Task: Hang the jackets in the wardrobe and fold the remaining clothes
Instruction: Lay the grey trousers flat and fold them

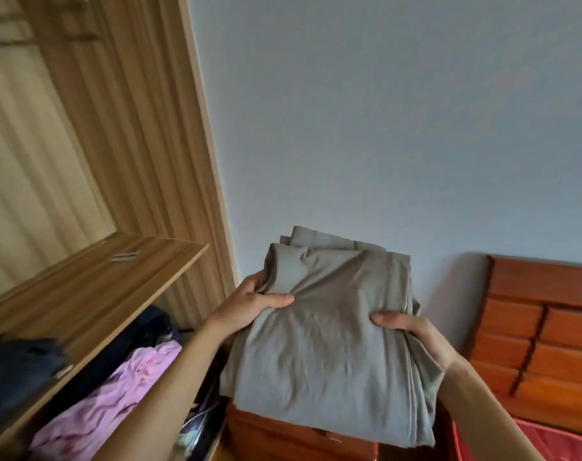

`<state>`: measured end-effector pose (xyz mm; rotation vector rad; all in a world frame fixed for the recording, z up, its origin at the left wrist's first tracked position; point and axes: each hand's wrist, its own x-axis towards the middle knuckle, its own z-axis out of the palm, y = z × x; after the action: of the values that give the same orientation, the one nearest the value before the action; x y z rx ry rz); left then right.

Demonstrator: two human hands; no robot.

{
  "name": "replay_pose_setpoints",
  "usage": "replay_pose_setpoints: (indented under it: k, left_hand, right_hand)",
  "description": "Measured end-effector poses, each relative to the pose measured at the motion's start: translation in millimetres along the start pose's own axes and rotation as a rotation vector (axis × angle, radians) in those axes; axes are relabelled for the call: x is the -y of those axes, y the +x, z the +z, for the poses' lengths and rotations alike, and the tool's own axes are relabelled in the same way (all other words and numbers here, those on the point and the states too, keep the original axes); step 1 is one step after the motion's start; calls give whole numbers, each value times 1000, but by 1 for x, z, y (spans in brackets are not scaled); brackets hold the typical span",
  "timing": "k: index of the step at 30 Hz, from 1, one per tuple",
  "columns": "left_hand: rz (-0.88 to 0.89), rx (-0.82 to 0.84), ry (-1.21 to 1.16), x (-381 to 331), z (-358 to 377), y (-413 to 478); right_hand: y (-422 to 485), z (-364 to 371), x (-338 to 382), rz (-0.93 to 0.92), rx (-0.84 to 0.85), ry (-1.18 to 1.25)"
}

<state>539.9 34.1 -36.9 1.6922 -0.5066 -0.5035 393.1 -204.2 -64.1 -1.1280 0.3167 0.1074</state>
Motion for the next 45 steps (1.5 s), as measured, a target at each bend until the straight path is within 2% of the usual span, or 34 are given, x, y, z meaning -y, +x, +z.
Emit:
replay_pose_setpoints:
  k: [10,16,21,25,27,31,38,42,45]
  left_hand:
    - [115,-491,129,67,-152,-11]
    - [-77,-713,156,91,-221,-20]
    - [-221,-838,-43,109,-253,-29]
    - [-286,-992,-70,133,-268,-51]
    - [-263,-1164,-1,139,-274,-67]
    - [-153,-1486,-12,144,-290,-94]
    - [-212,-1783,159,160,-337,-137]
    - [-213,-1877,199,171,-379,-143]
    - [-306,-2016,176,172,-403,-136]
  right_hand:
    - [179,117,-20,-26,244,-181]
    - [282,186,-33,5,383,-325]
    - [360,241,-48,102,524,-351]
    - [412,291,-71,173,637,-473]
    - [427,318,-88,225,703,-434]
    - [409,382,-96,289,847,-439]
    - [422,466,-136,227,1037,-676]
    - [432,509,-163,164,1056,-692]
    - [441,546,-177,152,1078,-693]
